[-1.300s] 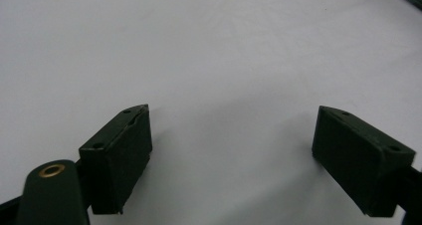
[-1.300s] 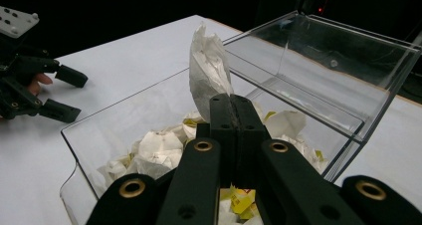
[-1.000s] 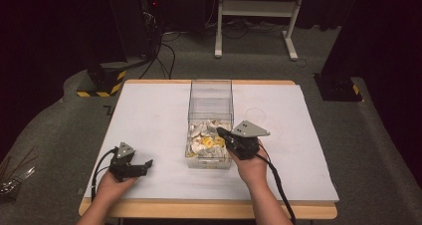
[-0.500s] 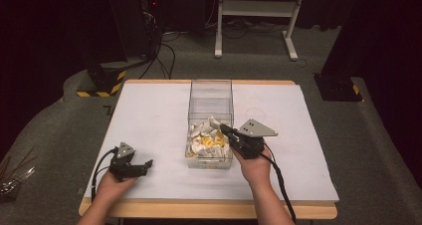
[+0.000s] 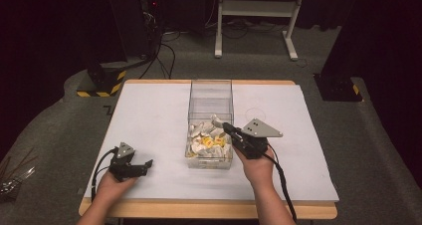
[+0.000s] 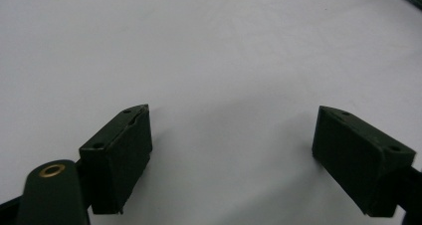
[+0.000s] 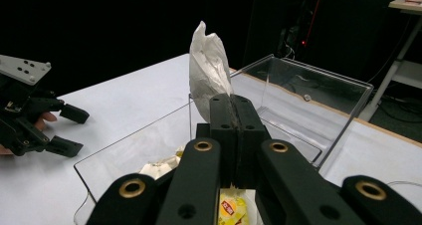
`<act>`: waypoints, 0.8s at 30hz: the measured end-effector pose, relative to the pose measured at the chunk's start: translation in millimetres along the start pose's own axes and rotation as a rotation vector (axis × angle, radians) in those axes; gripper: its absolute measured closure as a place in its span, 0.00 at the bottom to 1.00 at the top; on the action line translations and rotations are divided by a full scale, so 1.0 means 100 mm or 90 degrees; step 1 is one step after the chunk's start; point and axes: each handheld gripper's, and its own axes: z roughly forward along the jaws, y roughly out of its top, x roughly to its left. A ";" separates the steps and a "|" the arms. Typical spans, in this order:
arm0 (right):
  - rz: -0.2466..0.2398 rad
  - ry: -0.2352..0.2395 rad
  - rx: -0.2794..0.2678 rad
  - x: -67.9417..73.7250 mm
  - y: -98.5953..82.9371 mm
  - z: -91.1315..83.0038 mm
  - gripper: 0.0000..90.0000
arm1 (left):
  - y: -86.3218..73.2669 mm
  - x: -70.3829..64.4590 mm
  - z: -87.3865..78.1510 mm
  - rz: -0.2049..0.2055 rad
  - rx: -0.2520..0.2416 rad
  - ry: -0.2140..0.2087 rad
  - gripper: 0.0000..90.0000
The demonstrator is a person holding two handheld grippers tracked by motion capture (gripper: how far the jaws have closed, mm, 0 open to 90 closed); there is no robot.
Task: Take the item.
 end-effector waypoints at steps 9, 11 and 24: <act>0.009 -0.015 -0.016 -0.07 0.03 -0.10 1.00 | 0.00 0.00 0.00 0.000 0.000 0.000 0.18; 0.009 -0.021 -0.021 -0.09 0.04 -0.13 1.00 | 0.00 0.00 0.00 0.000 0.000 0.000 0.18; 0.023 -0.061 -0.033 -0.27 0.04 -0.31 1.00 | 0.00 0.00 0.00 0.000 0.000 0.000 0.18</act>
